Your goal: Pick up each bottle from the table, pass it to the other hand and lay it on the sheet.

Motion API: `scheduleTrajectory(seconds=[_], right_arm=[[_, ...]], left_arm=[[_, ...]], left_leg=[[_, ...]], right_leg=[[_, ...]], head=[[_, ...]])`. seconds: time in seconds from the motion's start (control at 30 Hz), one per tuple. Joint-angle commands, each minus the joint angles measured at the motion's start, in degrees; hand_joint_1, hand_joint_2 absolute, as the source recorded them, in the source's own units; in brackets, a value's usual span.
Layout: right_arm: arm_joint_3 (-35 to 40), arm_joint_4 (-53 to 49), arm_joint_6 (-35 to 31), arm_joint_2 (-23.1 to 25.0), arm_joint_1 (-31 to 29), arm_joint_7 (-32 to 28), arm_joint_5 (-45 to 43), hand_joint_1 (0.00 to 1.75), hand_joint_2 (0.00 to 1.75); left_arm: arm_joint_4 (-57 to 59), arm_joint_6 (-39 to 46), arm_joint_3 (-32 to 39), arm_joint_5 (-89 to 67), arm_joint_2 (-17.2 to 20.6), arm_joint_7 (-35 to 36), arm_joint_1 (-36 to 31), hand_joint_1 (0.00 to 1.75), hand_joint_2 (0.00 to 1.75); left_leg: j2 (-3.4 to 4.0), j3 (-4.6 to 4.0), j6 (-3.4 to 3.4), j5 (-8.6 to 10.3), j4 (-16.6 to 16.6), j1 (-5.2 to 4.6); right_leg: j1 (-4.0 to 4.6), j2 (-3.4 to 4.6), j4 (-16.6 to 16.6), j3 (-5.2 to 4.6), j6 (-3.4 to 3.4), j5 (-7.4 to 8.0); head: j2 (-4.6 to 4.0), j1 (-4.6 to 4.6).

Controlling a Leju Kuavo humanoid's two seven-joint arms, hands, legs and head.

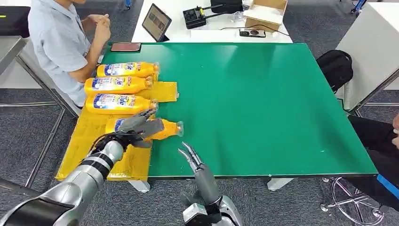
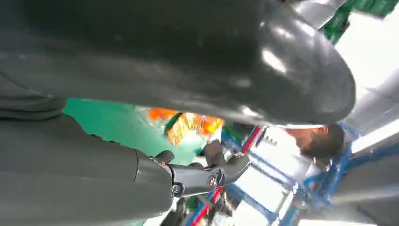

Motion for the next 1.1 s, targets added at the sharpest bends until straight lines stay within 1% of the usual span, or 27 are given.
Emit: scheduleTrajectory(seconds=[0.03, 0.13, 0.17, 0.23, 0.27, 0.33, 0.37, 0.4, 0.43, 0.47, 0.5, 0.53, 0.57, 0.6, 0.63, 0.67, 0.7, 0.73, 0.77, 0.8, 0.83, 0.87, 0.9, 0.93, 0.97, 1.03, 1.1], right_arm=[[-6.66, -11.57, -4.3, 1.25, 4.71, -1.93, 9.59, 0.0, 1.75], [-10.65, -15.13, -4.3, 3.82, 7.63, -1.93, 11.39, 0.0, 1.75], [-10.72, -15.58, -4.3, 3.9, 8.11, -1.93, 12.44, 0.0, 1.75], [-12.0, -17.32, -4.3, 4.48, 9.13, -1.93, 14.46, 0.0, 1.75], [-12.91, -18.82, -4.3, 4.92, 9.84, -1.93, 15.77, 0.0, 1.75], [-12.95, -19.54, -4.3, 4.94, 10.33, -1.93, 16.43, 0.0, 1.75], [-14.36, -21.76, -4.3, 5.48, 11.45, -1.93, 18.05, 0.0, 1.75], [-14.57, -22.24, -4.3, 5.53, 11.72, -1.93, 18.15, 0.0, 1.75], [-15.42, -23.2, -4.3, 5.77, 12.58, -1.93, 17.87, 0.0, 1.75], [-15.95, -24.0, -4.3, 5.75, 13.57, -1.93, 17.13, 0.0, 1.75], [-15.4, -23.97, -4.3, 5.34, 14.21, -1.93, 13.37, 0.0, 1.75], [-15.4, -23.97, -4.3, 5.34, 14.21, -1.93, 13.37, 0.0, 1.75], [-12.56, -22.16, -3.42, 2.31, 14.11, -1.93, -4.38, 0.0, 1.75], [-13.64, -23.03, -2.4, 1.55, 14.57, -1.93, -6.33, 0.0, 1.75], [-14.03, -23.75, -1.94, 0.79, 14.96, -1.93, -6.78, 0.0, 1.75], [-14.24, -25.61, -4.27, 0.08, 16.49, -1.93, -4.99, 0.0, 1.75], [-14.24, -25.61, -4.27, 0.08, 16.49, -1.93, -4.99, 0.0, 1.75], [-15.06, -26.43, -3.9, 0.02, 17.91, -1.93, -5.92, 0.0, 1.75], [-16.97, -28.33, -4.3, 0.42, 20.32, -1.93, -3.99, 0.0, 1.75], [-18.91, -29.85, -4.3, 1.42, 21.82, -1.93, -0.92, 0.0, 1.75], [-18.91, -29.85, -4.3, 1.42, 21.82, -1.93, -0.92, 0.0, 1.75], [-24.88, -34.07, -4.3, 5.56, 26.31, -1.93, 7.85, 0.0, 1.75], [-28.4, -35.75, -4.3, 8.31, 27.71, -1.93, 10.39, 0.0, 1.75], [-30.27, -36.4, -4.3, 9.69, 28.31, -1.93, 10.68, 0.0, 1.75], [-33.91, -37.0, -4.3, 12.19, 29.02, -1.93, 10.95, 0.0, 1.75], [-34.73, -36.88, -4.3, 12.63, 29.02, -1.93, 10.8, 0.0, 1.75], [-35.94, -35.74, -4.3, 12.96, 27.8, -1.93, 9.53, 0.0, 1.75]], left_arm=[[-10.94, 0.04, 11.13, 13.38, -6.96, -1.73, 4.5, 0.0, 1.75], [-22.65, 4.65, 11.27, 19.44, -7.71, -2.48, 11.35, 0.0, 1.75], [-27.02, 6.69, 11.3, 21.93, -7.86, -2.46, 14.05, 0.0, 1.75], [-31.3, 9.11, 11.64, 24.82, -8.06, -3.25, 16.79, 0.0, 1.75], [-33.6, 11.39, 12.33, 27.31, -8.46, -4.15, 18.3, 0.0, 1.75], [-35.25, 11.85, 12.26, 28.04, -8.17, -4.48, 19.61, 0.0, 1.75], [-37.91, 14.06, 11.93, 30.77, -7.91, -4.25, 21.37, 0.0, 1.75], [-38.39, 14.44, 11.89, 31.32, -7.88, -4.28, 21.74, 0.0, 1.75], [-39.89, 16.07, 12.07, 32.5, -7.97, -4.77, 23.03, 0.0, 1.75], [-42.24, 17.54, 11.33, 33.23, -7.61, -5.34, 25.18, 0.0, 1.75], [-44.3, 18.86, 10.78, 34.43, -7.34, -5.13, 27.04, 0.0, 1.75], [-44.3, 18.86, 10.78, 34.43, -7.34, -5.13, 27.04, 0.0, 1.75], [-49.87, 22.25, 10.41, 34.33, -7.36, -5.03, 32.7, 0.0, 1.75], [-54.29, 24.01, 9.85, 33.19, -7.43, -5.97, 37.19, 0.0, 1.75], [-56.0, 24.26, 9.25, 33.05, -7.63, -6.91, 39.83, 0.0, 1.75], [-60.35, 24.22, 8.29, 33.18, -7.56, -6.61, 43.53, 0.0, 1.75], [-60.35, 24.22, 8.29, 33.18, -7.56, -6.61, 43.53, 0.0, 1.75], [-62.03, 24.5, 7.89, 33.57, -8.08, -6.85, 45.39, 0.0, 1.75], [-65.07, 24.86, 8.0, 35.63, -9.25, -7.45, 48.56, 0.0, 1.75], [-66.24, 25.2, 7.64, 36.52, -9.44, -7.97, 49.89, 0.0, 1.75], [-66.24, 25.2, 7.64, 36.52, -9.44, -7.97, 49.89, 0.0, 1.75], [-68.41, 27.07, 6.78, 37.75, -9.63, -9.54, 52.39, 0.0, 1.75], [-68.95, 28.13, 6.57, 38.85, -9.68, -10.04, 52.97, 0.0, 1.75], [-69.3, 28.74, 6.46, 39.42, -9.66, -10.12, 53.37, 0.0, 1.75], [-70.12, 29.26, 6.47, 40.65, -9.47, -10.26, 54.32, 0.0, 1.75], [-70.48, 29.38, 6.68, 41.15, -9.52, -10.67, 54.68, 0.0, 1.75], [-71.27, 27.49, 7.13, 44.16, -9.21, -11.12, 55.34, 0.0, 1.75]], left_leg=[[-0.11, 0.09, 0.11, -0.09, 0.03, -0.01], [-0.04, 0.19, 0.09, -0.15, 0.01, -0.03], [0.04, 0.08, 0.05, -0.07, -0.03, -0.07], [0.13, 0.29, 0.08, -0.22, -0.03, -0.04], [0.11, 0.12, 0.06, -0.12, -0.03, -0.02], [0.16, 0.07, 0.06, -0.14, 0.0, -0.03], [0.2, 0.19, 0.09, -0.2, 0.01, 0.0], [0.2, 0.07, 0.04, -0.14, -0.02, -0.03], [0.25, 0.24, 0.07, -0.23, -0.01, -0.01], [0.18, 0.11, 0.06, -0.17, -0.01, -0.02], [0.17, 0.05, 0.05, -0.14, -0.02, -0.04], [0.22, 0.22, 0.08, -0.22, -0.05, -0.02], [0.23, 0.16, 0.07, -0.19, -0.04, -0.01], [0.2, 0.22, 0.09, -0.22, -0.04, -0.02], [0.36, 0.25, 0.07, -0.21, -0.11, -0.03], [0.44, 0.37, 0.1, -0.3, -0.14, -0.03], [0.36, 0.21, 0.08, -0.26, -0.08, -0.04], [0.37, 0.31, 0.1, -0.33, -0.08, -0.06], [0.2, 0.09, 0.09, -0.24, -0.04, -0.03], [0.16, 0.21, 0.12, -0.33, -0.03, -0.03], [0.11, 0.05, 0.1, -0.3, -0.01, -0.04], [0.12, 0.16, 0.15, -0.39, 0.01, -0.02], [0.12, 0.28, 0.17, -0.45, 0.02, -0.02], [0.06, 0.1, 0.1, -0.5, 0.05, -0.05], [0.03, 0.19, 0.1, -0.56, 0.06, -0.03], [0.14, 0.0, 0.06, -0.47, 0.01, -0.03], [0.11, 0.04, 0.06, -0.46, -0.02, -0.02]], right_leg=[[0.03, -0.19, 0.0, 0.16, -0.13, -0.12], [0.04, -0.14, -0.01, 0.21, -0.18, -0.17], [-0.02, -0.04, 0.0, 0.05, -0.12, -0.08], [0.03, 0.02, -0.02, 0.23, -0.21, -0.17], [0.03, 0.04, -0.04, 0.08, -0.11, -0.07], [0.02, 0.06, -0.01, -0.01, -0.11, -0.08], [0.06, 0.05, 0.0, 0.1, -0.18, -0.13], [0.01, 0.08, -0.01, -0.06, -0.11, -0.08], [0.05, 0.1, -0.02, 0.1, -0.19, -0.15], [0.03, 0.05, -0.01, 0.02, -0.15, -0.11], [0.0, 0.06, -0.02, -0.03, -0.12, -0.1], [0.03, 0.08, -0.08, 0.12, -0.17, -0.15], [0.04, 0.1, -0.07, 0.08, -0.16, -0.12], [0.03, 0.05, -0.06, 0.15, -0.19, -0.17], [0.01, 0.24, -0.17, 0.11, -0.12, -0.1], [0.03, 0.29, -0.21, 0.25, -0.17, -0.14], [0.0, 0.23, -0.13, 0.12, -0.12, -0.14], [-0.01, 0.23, -0.14, 0.18, -0.15, -0.19], [0.02, 0.07, -0.12, 0.04, -0.11, -0.15], [0.03, 0.02, -0.11, 0.17, -0.13, -0.27], [0.0, 0.02, -0.09, 0.01, 0.03, -0.31], [0.03, 0.0, -0.09, 0.13, -0.01, -0.37], [0.04, -0.01, -0.08, 0.25, -0.07, -0.43], [0.0, -0.06, 0.0, 0.06, -0.08, -0.47], [0.03, -0.11, 0.0, 0.17, -0.13, -0.54], [0.01, 0.04, -0.04, -0.07, -0.01, -0.39], [0.02, 0.01, -0.08, -0.01, -0.02, -0.41]], head=[[0.0, 0.02], [0.0, 0.04], [0.0, 0.0], [0.0, 0.02], [0.0, 0.0], [0.0, 0.02], [0.0, 0.0], [0.0, 0.0], [0.0, 0.0], [0.0, 0.04], [0.0, 0.0], [0.0, 0.04], [0.0, 0.02], [0.0, 0.02], [0.0, 0.04], [0.0, 0.04], [0.0, 0.0], [0.0, 0.02], [0.0, 0.02], [0.0, 0.0], [0.0, 0.02], [0.0, 0.02], [0.0, -0.02], [0.0, 0.04], [0.0, 0.02], [0.0, 0.02], [0.0, 0.0]])
